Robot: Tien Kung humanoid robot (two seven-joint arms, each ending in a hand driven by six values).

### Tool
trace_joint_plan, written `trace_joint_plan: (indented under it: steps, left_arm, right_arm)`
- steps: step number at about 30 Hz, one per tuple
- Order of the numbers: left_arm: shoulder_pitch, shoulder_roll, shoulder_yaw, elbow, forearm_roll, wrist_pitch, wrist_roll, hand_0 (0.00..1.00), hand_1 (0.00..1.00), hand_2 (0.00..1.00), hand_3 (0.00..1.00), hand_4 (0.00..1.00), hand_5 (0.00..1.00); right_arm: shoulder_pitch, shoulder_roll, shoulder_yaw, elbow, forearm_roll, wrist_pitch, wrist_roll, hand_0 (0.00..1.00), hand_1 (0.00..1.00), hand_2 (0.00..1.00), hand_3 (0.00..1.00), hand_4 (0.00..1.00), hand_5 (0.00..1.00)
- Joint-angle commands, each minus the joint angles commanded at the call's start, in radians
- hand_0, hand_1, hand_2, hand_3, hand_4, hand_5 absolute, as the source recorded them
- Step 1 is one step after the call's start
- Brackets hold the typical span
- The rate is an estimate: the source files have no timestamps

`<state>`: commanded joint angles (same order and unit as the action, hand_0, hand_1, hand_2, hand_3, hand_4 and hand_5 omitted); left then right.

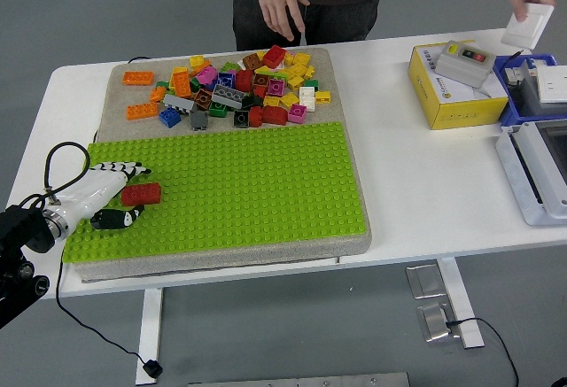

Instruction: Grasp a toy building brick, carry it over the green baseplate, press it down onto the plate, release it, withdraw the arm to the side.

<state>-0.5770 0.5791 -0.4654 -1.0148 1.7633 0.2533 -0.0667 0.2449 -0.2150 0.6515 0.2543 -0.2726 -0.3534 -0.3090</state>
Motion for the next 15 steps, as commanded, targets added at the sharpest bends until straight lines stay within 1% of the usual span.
trace_joint_plan:
  steps: [1, 2, 7, 9, 15]
  left_arm:
    - [0.000, 0.001, 0.000, 0.000, -0.004, 0.000, -0.002, 0.998, 0.998, 0.998, 0.893, 0.675, 0.250]
    - [0.000, 0.003, 0.000, -0.001, -0.010, -0.001, -0.004, 0.998, 0.998, 0.998, 0.824, 0.680, 0.258]
    - [-0.002, 0.011, 0.008, -0.006, -0.048, -0.008, -0.012, 0.998, 0.998, 0.998, 0.824, 0.680, 0.258]
    - [-0.003, 0.013, 0.014, -0.007, -0.066, -0.014, -0.013, 0.998, 0.998, 0.997, 0.806, 0.684, 0.270]
    - [-0.006, 0.010, 0.020, -0.003, -0.088, -0.020, -0.015, 0.998, 0.998, 0.996, 0.799, 0.687, 0.277]
  right_arm:
    - [0.000, 0.000, 0.000, 0.000, 0.000, 0.000, 0.000, 0.643, 0.600, 0.563, 0.697, 0.414, 0.990]
    - [0.000, 0.000, -0.001, 0.000, 0.001, 0.000, 0.001, 0.644, 0.600, 0.562, 0.697, 0.414, 0.989]
    - [0.000, -0.001, -0.002, 0.000, 0.004, 0.001, 0.002, 0.644, 0.600, 0.562, 0.697, 0.414, 0.989]
    - [0.000, -0.001, -0.003, 0.000, 0.006, 0.001, 0.003, 0.645, 0.599, 0.562, 0.696, 0.414, 0.987]
    - [0.000, 0.000, -0.008, 0.000, 0.011, 0.002, 0.006, 0.644, 0.600, 0.560, 0.696, 0.414, 0.986]
